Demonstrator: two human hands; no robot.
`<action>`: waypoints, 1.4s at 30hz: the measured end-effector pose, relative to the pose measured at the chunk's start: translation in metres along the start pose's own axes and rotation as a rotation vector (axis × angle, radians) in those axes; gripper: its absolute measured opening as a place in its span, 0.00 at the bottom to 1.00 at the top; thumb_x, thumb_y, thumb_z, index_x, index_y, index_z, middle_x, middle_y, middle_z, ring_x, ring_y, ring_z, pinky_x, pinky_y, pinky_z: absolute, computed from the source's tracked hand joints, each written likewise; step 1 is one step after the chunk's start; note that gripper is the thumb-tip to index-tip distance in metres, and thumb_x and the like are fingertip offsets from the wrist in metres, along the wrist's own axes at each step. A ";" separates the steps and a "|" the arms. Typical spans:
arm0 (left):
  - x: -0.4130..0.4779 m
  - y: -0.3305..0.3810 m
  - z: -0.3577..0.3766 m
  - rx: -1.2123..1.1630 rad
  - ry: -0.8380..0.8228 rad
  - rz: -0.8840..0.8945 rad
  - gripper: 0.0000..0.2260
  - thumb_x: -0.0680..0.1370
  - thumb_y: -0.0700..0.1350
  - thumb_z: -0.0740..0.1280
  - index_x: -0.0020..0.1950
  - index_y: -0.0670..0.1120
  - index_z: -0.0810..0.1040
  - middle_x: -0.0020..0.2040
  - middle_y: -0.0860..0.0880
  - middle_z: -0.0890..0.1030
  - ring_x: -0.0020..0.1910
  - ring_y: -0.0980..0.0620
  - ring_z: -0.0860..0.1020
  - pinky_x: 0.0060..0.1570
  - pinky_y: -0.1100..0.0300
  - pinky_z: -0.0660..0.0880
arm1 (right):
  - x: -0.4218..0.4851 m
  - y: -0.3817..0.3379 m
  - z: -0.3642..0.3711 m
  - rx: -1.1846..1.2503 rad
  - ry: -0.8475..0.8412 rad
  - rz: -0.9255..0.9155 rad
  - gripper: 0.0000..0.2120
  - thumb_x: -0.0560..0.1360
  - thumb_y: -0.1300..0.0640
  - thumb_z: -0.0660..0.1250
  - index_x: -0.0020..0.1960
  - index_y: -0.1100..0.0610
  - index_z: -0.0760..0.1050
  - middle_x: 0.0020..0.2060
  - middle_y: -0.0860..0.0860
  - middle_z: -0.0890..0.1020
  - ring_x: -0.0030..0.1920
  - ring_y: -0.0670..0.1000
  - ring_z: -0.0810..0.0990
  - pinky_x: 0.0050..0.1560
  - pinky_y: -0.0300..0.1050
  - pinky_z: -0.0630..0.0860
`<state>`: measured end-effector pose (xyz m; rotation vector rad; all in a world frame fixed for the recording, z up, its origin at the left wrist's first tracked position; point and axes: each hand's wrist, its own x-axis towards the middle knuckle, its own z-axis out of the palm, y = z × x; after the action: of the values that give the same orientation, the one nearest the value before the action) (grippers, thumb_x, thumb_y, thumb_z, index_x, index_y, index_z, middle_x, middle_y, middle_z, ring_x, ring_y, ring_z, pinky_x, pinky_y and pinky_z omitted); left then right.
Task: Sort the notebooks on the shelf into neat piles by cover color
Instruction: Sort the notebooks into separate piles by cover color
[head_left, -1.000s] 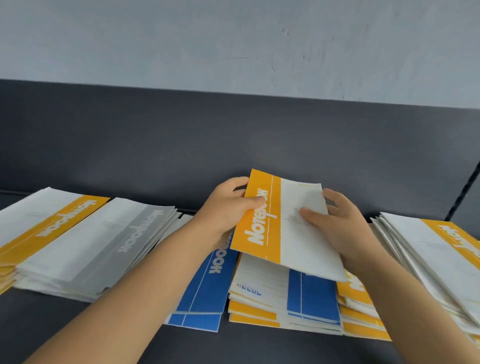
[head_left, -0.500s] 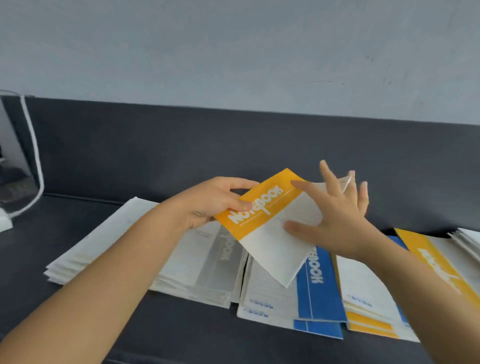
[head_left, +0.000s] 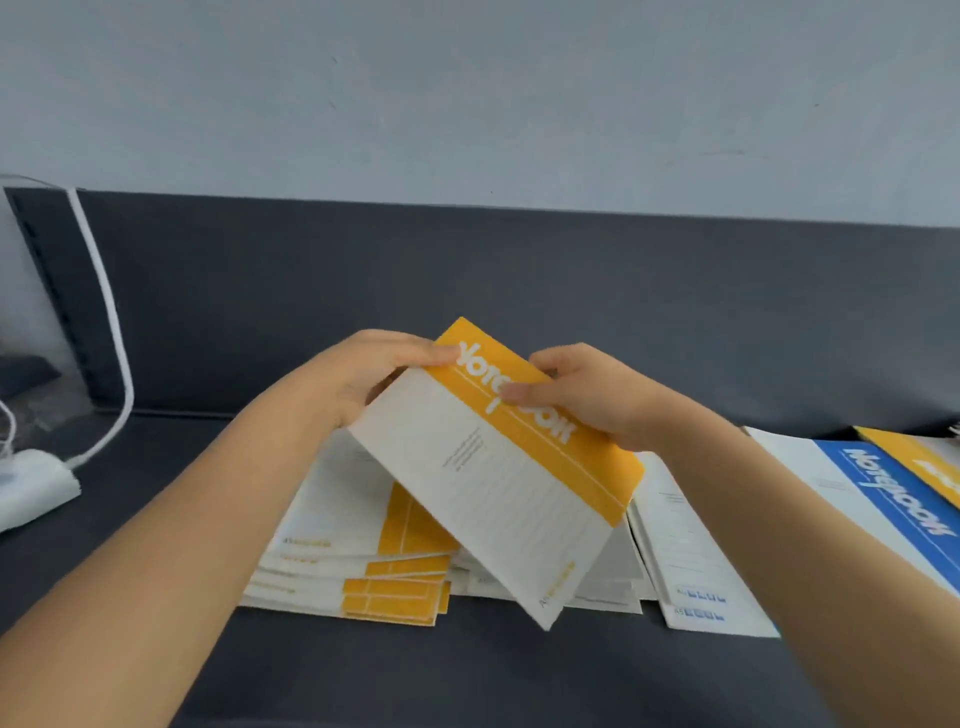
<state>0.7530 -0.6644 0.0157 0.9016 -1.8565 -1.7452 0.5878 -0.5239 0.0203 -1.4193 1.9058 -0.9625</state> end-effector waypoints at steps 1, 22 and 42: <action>0.000 -0.002 -0.013 0.077 -0.013 -0.030 0.14 0.68 0.44 0.76 0.52 0.42 0.83 0.48 0.44 0.86 0.43 0.49 0.85 0.39 0.58 0.81 | 0.003 0.003 0.005 0.163 0.022 0.036 0.12 0.74 0.52 0.70 0.50 0.60 0.78 0.45 0.55 0.85 0.42 0.53 0.84 0.49 0.49 0.81; 0.011 -0.037 0.003 1.584 0.214 -0.106 0.25 0.83 0.57 0.47 0.76 0.46 0.60 0.76 0.44 0.61 0.74 0.43 0.61 0.69 0.47 0.61 | 0.016 0.024 0.054 -0.784 0.263 -0.089 0.21 0.79 0.44 0.57 0.64 0.58 0.72 0.61 0.53 0.76 0.66 0.54 0.68 0.65 0.48 0.66; 0.053 -0.015 0.378 1.446 -0.096 0.134 0.30 0.77 0.68 0.55 0.67 0.47 0.69 0.68 0.46 0.72 0.67 0.44 0.69 0.57 0.52 0.68 | -0.093 0.233 -0.220 -0.795 0.319 0.382 0.35 0.63 0.25 0.63 0.48 0.57 0.76 0.34 0.50 0.77 0.36 0.49 0.75 0.36 0.43 0.71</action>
<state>0.4535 -0.4358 -0.0475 1.0284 -3.0589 -0.0923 0.3116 -0.3471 -0.0401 -1.2385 2.8604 -0.2406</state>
